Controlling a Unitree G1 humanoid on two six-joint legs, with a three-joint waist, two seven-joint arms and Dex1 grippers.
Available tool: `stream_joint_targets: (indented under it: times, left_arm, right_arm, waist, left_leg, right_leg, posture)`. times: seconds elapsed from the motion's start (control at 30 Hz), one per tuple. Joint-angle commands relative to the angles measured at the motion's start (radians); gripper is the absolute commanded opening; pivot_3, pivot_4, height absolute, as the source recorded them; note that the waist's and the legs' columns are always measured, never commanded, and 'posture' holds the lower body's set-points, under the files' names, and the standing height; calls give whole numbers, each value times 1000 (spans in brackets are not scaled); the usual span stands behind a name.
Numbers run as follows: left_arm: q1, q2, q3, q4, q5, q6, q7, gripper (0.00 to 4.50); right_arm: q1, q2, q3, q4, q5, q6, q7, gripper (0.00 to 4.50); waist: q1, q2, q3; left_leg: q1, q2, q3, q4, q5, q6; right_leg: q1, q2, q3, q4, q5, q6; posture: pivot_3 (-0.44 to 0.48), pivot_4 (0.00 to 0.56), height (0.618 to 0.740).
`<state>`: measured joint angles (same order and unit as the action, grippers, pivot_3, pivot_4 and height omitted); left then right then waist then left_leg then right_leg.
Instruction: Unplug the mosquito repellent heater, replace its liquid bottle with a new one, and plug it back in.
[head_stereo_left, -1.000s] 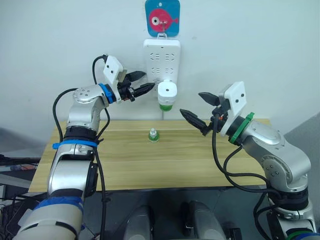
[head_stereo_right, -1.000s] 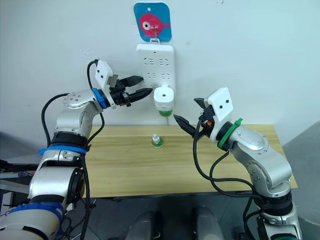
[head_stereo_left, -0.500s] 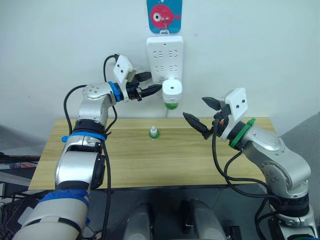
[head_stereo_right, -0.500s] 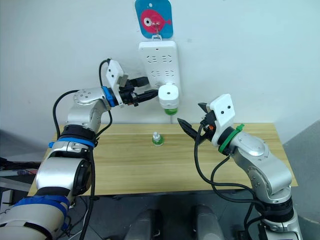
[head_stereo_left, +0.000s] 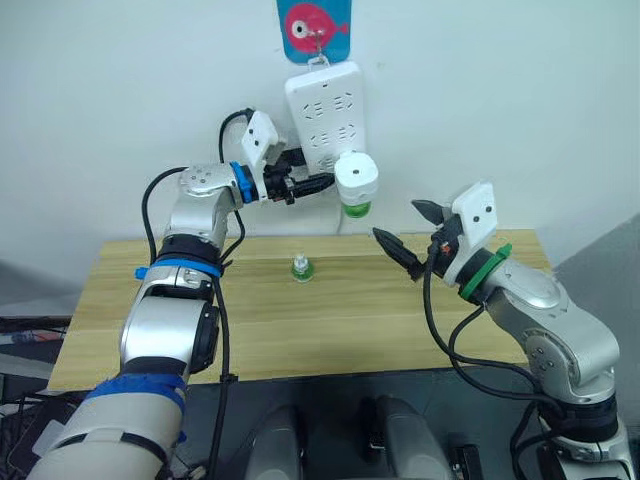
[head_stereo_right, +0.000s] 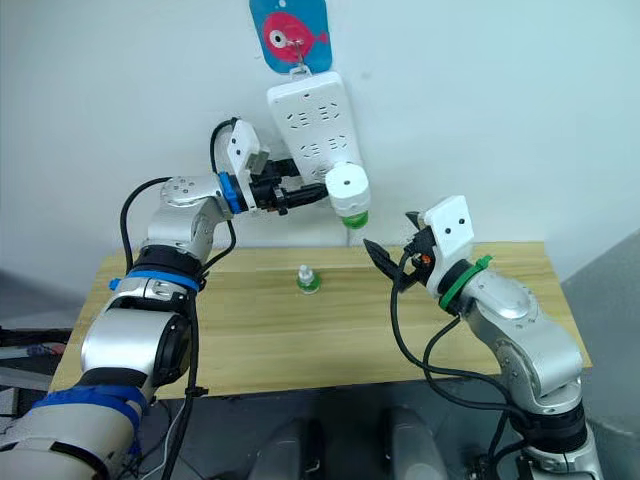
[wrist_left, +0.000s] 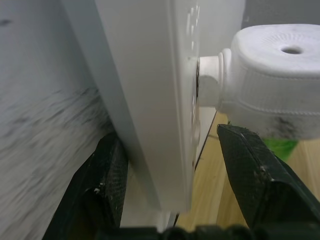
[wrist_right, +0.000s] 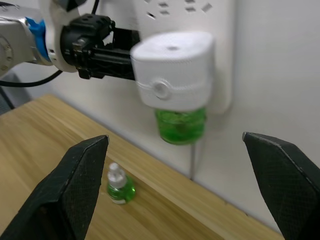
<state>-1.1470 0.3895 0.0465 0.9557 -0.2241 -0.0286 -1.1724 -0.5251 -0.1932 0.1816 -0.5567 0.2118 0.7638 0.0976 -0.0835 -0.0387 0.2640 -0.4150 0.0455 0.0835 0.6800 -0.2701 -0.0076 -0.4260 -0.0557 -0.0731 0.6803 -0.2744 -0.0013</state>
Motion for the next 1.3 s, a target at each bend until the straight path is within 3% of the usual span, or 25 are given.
stream_joint_targets:
  times: [0.03,0.4,0.5,0.6,1.17,1.3]
  left_arm:
    - [-23,-4,5,-41,2,-8,10,1336]
    - [-15,-4,5,-55,3,-7,16,1336]
    - [-12,-4,5,-57,4,-7,19,1336]
    - [-11,-4,5,-55,7,-10,23,1336]
    - [-9,10,12,-19,34,-54,95,1336]
    - [31,27,30,-47,18,-38,115,2635]
  right_arm:
    - [-38,26,15,32,-49,-50,-21,4500]
    - [-94,89,16,145,-104,-83,-10,4500]
    - [-90,96,10,140,-103,-85,1,3895]
    - [-79,94,7,126,-103,-81,11,2919]
    - [-7,24,-96,-95,-35,89,64,2919]
    - [7,27,-130,-74,-11,83,71,2919]
  waist:
    - [0,0,0]
    - [0,0,0]
    - [0,0,0]
    - [0,0,1]
    - [-3,1,6]
    - [-5,1,8]
  left_leg:
    - [0,0,0,0,0,0]
    - [0,0,0,0,0,0]
    - [0,0,0,0,0,0]
    - [0,0,0,0,0,0]
    - [-1,0,-1,1,0,5]
    - [-1,0,-1,1,1,5]
  right_leg:
    - [0,0,0,0,0,0]
    - [0,0,0,0,0,0]
    - [0,0,0,0,0,0]
    - [0,0,0,0,0,0]
    - [0,1,2,1,3,-1]
    - [0,1,2,1,3,-1]
  posture:
    - [-268,299,740]
    - [-253,299,740]
    - [-252,300,740]
    - [-252,300,740]
    - [-249,298,740]
    - [-249,298,740]
